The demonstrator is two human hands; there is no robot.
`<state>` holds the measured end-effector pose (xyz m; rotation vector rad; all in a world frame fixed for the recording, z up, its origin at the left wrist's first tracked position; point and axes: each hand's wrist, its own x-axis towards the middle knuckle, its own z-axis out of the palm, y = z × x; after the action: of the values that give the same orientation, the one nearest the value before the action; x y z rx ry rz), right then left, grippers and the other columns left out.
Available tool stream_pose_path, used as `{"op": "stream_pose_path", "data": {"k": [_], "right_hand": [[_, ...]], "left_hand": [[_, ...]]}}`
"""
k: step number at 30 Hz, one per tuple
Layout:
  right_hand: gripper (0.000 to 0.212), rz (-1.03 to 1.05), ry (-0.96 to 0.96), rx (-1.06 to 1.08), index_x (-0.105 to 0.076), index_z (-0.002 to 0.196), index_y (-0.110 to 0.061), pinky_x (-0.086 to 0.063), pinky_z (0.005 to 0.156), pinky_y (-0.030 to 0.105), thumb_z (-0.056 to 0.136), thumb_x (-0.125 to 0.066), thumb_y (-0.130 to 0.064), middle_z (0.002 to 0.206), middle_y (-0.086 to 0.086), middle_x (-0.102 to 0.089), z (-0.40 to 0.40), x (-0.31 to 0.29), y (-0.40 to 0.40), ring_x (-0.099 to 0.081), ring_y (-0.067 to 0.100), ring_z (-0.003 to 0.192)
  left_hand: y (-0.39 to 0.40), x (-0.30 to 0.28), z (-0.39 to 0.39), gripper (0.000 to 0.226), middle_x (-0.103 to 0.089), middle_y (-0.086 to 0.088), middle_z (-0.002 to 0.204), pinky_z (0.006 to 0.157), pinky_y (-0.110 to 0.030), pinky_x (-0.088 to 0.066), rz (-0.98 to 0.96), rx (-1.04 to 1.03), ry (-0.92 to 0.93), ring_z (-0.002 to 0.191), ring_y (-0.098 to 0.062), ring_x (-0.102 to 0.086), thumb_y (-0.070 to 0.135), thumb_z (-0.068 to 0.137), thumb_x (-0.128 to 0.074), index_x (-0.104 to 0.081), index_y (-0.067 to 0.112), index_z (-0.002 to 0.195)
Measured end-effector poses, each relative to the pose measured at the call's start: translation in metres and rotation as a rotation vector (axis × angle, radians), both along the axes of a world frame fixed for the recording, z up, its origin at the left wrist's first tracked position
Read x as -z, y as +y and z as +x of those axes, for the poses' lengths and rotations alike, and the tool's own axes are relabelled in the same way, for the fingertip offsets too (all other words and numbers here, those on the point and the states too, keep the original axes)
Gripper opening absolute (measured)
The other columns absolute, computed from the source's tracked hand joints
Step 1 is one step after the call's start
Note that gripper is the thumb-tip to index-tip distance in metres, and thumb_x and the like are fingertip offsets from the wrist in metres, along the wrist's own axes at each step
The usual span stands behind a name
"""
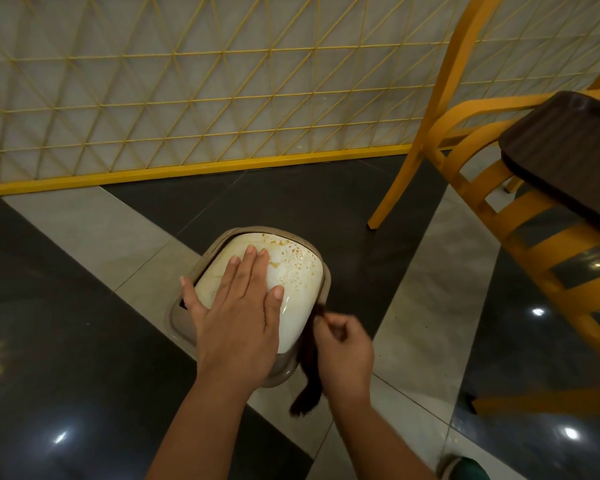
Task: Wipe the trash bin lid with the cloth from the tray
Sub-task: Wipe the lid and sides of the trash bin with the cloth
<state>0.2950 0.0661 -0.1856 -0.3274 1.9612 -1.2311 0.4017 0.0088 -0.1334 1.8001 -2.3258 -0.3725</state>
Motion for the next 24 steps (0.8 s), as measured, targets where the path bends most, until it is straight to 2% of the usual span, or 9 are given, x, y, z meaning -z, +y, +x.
{"op": "stream_pose_path", "data": {"k": [3, 7, 10, 12, 14, 16, 19, 21, 24], "right_hand": [[0.009, 0.002, -0.054, -0.045, -0.067, 0.083, -0.024, -0.06, 0.073, 0.034, 0.089, -0.064, -0.018, 0.079, -0.006, -0.069, 0.013, 0.003, 0.023, -0.068, 0.011, 0.077], [0.005, -0.02, 0.009, 0.029, -0.068, 0.086, -0.026, -0.055, 0.08, 0.03, 0.088, -0.066, -0.022, 0.084, -0.007, -0.069, -0.021, 0.002, -0.02, -0.066, 0.013, 0.087], [0.008, -0.132, 0.053, 0.122, -0.07, 0.092, -0.031, -0.055, 0.085, 0.031, 0.088, -0.066, -0.026, 0.091, -0.012, -0.069, -0.039, -0.01, -0.042, -0.065, 0.007, 0.089], [0.015, -0.243, 0.061, 0.045, -0.069, 0.099, -0.036, -0.053, 0.085, 0.023, 0.09, -0.063, -0.027, 0.099, -0.016, -0.067, -0.03, -0.022, -0.029, -0.063, 0.001, 0.095], [0.026, -0.268, 0.102, -0.128, -0.064, 0.107, -0.042, -0.048, 0.085, 0.011, 0.091, -0.06, -0.021, 0.108, -0.021, -0.06, -0.004, -0.025, -0.002, -0.057, -0.006, 0.101], [0.036, -0.24, 0.139, -0.225, -0.06, 0.105, -0.047, -0.046, 0.087, 0.009, 0.09, -0.061, -0.014, 0.107, -0.024, -0.057, 0.025, -0.021, 0.028, -0.053, -0.009, 0.104], [0.04, -0.264, 0.15, -0.235, -0.064, 0.098, -0.045, -0.05, 0.091, 0.016, 0.086, -0.065, -0.007, 0.1, -0.022, -0.064, 0.04, -0.019, 0.045, -0.058, -0.005, 0.102], [0.029, -0.3, 0.088, -0.148, -0.068, 0.099, -0.036, -0.054, 0.089, 0.026, 0.087, -0.065, -0.01, 0.102, -0.018, -0.066, 0.026, -0.023, 0.027, -0.062, -0.001, 0.1], [0.019, -0.294, 0.032, 0.016, -0.069, 0.098, -0.03, -0.054, 0.09, 0.027, 0.089, -0.064, -0.015, 0.1, -0.015, -0.068, -0.006, -0.031, -0.018, -0.063, 0.0, 0.096]], "left_hand": [[0.001, 0.0, 0.0, 0.071, -0.001, 0.017, 0.157, 0.109, -0.053, 0.021, 0.001, -0.002, 0.002, 0.144, -0.004, 0.001, 0.056, 0.082, 0.014, 0.002, 0.037, 0.149], [0.003, 0.0, 0.001, 0.071, -0.001, 0.018, 0.157, 0.109, -0.053, 0.021, 0.014, 0.011, 0.012, 0.144, -0.004, 0.001, 0.057, 0.081, 0.014, 0.001, 0.038, 0.149], [0.002, 0.0, 0.001, 0.072, 0.0, 0.021, 0.156, 0.11, -0.051, 0.022, 0.022, -0.006, 0.025, 0.143, -0.002, 0.003, 0.057, 0.079, 0.017, 0.001, 0.04, 0.148], [0.0, 0.001, 0.0, 0.071, -0.002, 0.022, 0.156, 0.11, -0.051, 0.021, 0.023, -0.02, 0.05, 0.143, 0.0, 0.002, 0.056, 0.08, 0.015, -0.001, 0.041, 0.148], [-0.002, 0.002, 0.0, 0.069, -0.004, 0.022, 0.156, 0.11, -0.051, 0.021, 0.024, -0.024, 0.062, 0.142, 0.001, 0.001, 0.055, 0.082, 0.013, -0.003, 0.042, 0.148], [-0.002, 0.002, -0.001, 0.068, -0.003, 0.022, 0.156, 0.109, -0.051, 0.023, 0.025, -0.027, 0.057, 0.142, 0.0, 0.002, 0.054, 0.083, 0.013, -0.003, 0.042, 0.148], [-0.001, 0.002, -0.001, 0.068, 0.001, 0.023, 0.156, 0.108, -0.05, 0.025, 0.025, -0.029, 0.037, 0.142, 0.001, 0.005, 0.053, 0.082, 0.015, 0.001, 0.042, 0.148], [-0.001, 0.003, -0.001, 0.067, 0.002, 0.023, 0.155, 0.108, -0.051, 0.024, 0.021, -0.022, 0.029, 0.141, 0.002, 0.006, 0.052, 0.082, 0.014, 0.002, 0.041, 0.148], [-0.002, 0.004, -0.001, 0.068, -0.001, 0.021, 0.156, 0.108, -0.052, 0.022, 0.014, -0.025, 0.026, 0.141, 0.001, 0.004, 0.052, 0.083, 0.012, 0.0, 0.04, 0.148]]}}
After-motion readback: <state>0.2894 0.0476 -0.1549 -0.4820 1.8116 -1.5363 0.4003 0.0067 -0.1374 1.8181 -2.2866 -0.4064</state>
